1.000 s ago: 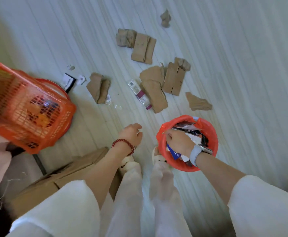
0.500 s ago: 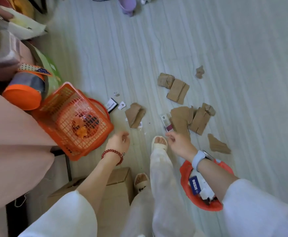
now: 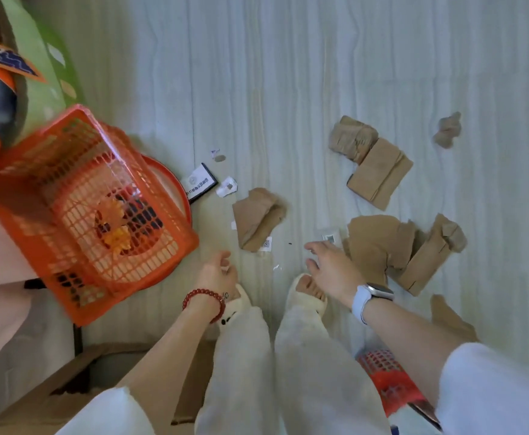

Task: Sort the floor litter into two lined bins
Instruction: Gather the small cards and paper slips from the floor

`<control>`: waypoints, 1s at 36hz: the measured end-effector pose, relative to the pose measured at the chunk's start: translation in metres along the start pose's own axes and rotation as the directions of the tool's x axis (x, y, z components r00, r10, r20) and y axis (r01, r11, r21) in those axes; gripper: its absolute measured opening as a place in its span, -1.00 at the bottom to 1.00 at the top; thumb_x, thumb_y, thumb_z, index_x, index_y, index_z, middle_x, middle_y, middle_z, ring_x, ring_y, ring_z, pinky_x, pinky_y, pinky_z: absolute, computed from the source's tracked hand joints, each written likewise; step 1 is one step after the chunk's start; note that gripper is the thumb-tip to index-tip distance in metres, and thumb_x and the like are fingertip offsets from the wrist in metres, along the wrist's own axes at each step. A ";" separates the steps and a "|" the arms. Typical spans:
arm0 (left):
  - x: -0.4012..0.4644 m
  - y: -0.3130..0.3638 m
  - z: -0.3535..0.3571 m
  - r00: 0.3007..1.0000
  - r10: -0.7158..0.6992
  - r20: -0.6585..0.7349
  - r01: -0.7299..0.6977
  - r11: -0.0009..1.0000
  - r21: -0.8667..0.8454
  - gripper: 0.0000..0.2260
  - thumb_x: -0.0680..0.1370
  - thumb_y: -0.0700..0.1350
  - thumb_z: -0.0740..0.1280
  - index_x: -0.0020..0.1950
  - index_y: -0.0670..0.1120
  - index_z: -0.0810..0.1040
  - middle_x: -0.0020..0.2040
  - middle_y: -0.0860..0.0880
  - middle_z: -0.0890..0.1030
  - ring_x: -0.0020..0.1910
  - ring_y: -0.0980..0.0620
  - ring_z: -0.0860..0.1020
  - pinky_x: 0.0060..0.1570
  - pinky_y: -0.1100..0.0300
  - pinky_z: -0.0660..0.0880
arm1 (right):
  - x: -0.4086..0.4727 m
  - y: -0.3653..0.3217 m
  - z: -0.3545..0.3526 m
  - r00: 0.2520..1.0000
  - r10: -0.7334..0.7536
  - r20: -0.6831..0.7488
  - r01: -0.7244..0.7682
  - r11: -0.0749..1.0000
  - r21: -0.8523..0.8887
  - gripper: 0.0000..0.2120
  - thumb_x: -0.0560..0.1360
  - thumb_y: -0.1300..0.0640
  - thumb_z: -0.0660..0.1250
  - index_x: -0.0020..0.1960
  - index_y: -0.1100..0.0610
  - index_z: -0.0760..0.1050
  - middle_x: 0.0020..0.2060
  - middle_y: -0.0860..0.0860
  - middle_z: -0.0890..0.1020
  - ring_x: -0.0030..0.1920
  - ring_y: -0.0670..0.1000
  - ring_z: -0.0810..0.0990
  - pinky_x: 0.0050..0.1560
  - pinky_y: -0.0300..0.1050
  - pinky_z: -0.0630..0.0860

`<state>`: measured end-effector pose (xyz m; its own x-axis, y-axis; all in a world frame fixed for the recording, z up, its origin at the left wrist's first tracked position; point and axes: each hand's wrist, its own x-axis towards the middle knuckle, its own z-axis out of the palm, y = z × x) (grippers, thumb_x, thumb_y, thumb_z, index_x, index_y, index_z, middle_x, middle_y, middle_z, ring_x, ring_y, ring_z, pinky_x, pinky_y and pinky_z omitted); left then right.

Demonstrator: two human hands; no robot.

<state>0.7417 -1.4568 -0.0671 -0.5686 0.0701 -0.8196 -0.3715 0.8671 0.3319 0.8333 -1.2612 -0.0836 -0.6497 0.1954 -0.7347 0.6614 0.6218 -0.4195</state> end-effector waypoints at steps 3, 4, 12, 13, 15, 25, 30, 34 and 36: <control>0.062 -0.018 0.030 0.999 -0.030 0.009 0.031 0.999 -0.018 -0.62 0.55 -0.20 0.23 0.37 -0.15 0.33 0.26 -0.14 0.46 0.19 -0.09 0.47 0.15 0.15 0.39 | 0.059 0.010 0.030 0.997 0.074 -0.029 -0.069 0.989 0.131 -0.64 0.56 0.11 0.18 0.34 0.15 0.34 0.21 0.11 0.48 0.15 0.11 0.51 0.15 -0.10 0.40; 0.082 -0.023 0.039 0.999 -0.041 0.005 0.041 0.999 -0.032 -0.61 0.55 -0.20 0.24 0.38 -0.16 0.32 0.29 -0.16 0.45 0.20 -0.10 0.46 0.20 0.12 0.38 | 0.079 0.013 0.039 0.994 0.096 -0.043 -0.086 0.980 0.180 -0.64 0.56 0.10 0.19 0.33 0.16 0.36 0.18 0.11 0.49 0.12 0.11 0.52 0.13 -0.12 0.39; 0.209 -0.043 0.089 0.993 -0.095 -0.072 0.085 0.988 -0.130 -0.57 0.56 -0.19 0.21 0.41 -0.22 0.25 0.34 -0.17 0.40 0.29 -0.13 0.40 0.23 0.10 0.36 | 0.208 0.033 0.087 0.987 0.158 -0.033 -0.130 0.896 0.425 -0.79 0.53 0.17 0.20 0.14 0.16 0.46 -0.04 0.03 0.56 -0.04 0.07 0.56 -0.17 -0.18 0.42; 0.219 -0.044 0.094 0.989 -0.131 -0.075 0.117 0.978 -0.173 -0.59 0.55 -0.20 0.20 0.39 -0.22 0.27 0.32 -0.17 0.43 0.25 -0.14 0.43 0.18 0.12 0.37 | 0.217 0.039 0.093 0.986 0.161 -0.039 -0.130 0.897 0.422 -0.81 0.53 0.18 0.20 0.11 0.16 0.48 -0.07 0.02 0.56 -0.06 0.06 0.55 -0.16 -0.18 0.42; 0.232 -0.042 0.103 0.979 -0.196 -0.062 0.169 0.940 -0.298 -0.58 0.53 -0.20 0.22 0.38 -0.19 0.28 0.30 -0.15 0.46 0.20 -0.13 0.47 0.09 0.16 0.39 | 0.228 0.049 0.101 0.981 0.179 -0.072 -0.131 0.893 0.430 -0.82 0.53 0.20 0.18 0.08 0.17 0.49 -0.09 0.04 0.56 -0.09 0.05 0.54 -0.10 -0.16 0.42; 0.262 0.025 0.113 0.996 -0.003 0.088 0.064 0.708 -0.703 -0.74 0.56 -0.21 0.26 0.25 -0.12 0.43 0.04 -0.10 0.57 0.00 -0.02 0.55 0.05 0.09 0.49 | 0.256 0.084 0.070 0.898 0.281 -0.337 0.014 0.749 0.663 -0.70 0.54 0.30 0.10 0.24 0.23 0.39 0.00 0.02 0.57 0.13 0.11 0.54 0.20 0.05 0.47; 0.266 0.019 0.101 0.929 0.286 -0.232 -0.331 0.926 -0.181 -0.69 0.55 -0.25 0.17 0.29 -0.13 0.44 0.24 -0.08 0.50 0.23 -0.02 0.45 0.18 0.24 0.34 | 0.248 0.077 0.061 0.771 0.125 -0.624 0.195 0.887 0.418 -0.89 0.52 0.30 0.17 0.04 0.26 0.41 -0.13 0.08 0.51 -0.18 0.02 0.46 -0.17 -0.23 0.33; 0.277 -0.023 0.091 0.866 0.442 -0.233 -0.400 0.893 0.206 -0.65 0.50 -0.24 0.23 0.29 -0.14 0.45 0.27 -0.15 0.45 0.27 -0.13 0.38 0.24 0.07 0.31 | 0.221 0.073 0.107 0.845 -0.440 -0.303 0.442 0.895 -0.067 -0.82 0.50 0.13 0.20 0.00 0.20 0.50 -0.14 0.08 0.56 -0.15 0.08 0.53 -0.16 -0.10 0.45; 0.277 -0.045 0.091 0.842 0.503 -0.196 -0.443 0.851 0.283 -0.63 0.45 -0.21 0.26 0.26 -0.15 0.48 0.23 -0.16 0.48 0.22 -0.20 0.39 0.22 -0.04 0.36 | 0.213 0.075 0.136 0.756 -0.653 -0.045 0.597 0.716 -0.362 -0.64 0.41 -0.08 0.18 0.03 0.14 0.53 -0.13 0.03 0.57 -0.14 0.07 0.56 -0.19 -0.11 0.49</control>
<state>0.6673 -1.4315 -0.3516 -0.8096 0.3984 -0.4311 0.1432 0.8463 0.5131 0.7957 -1.2758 -0.3436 -0.9398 -0.2241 -0.2581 -0.0494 0.8362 -0.5461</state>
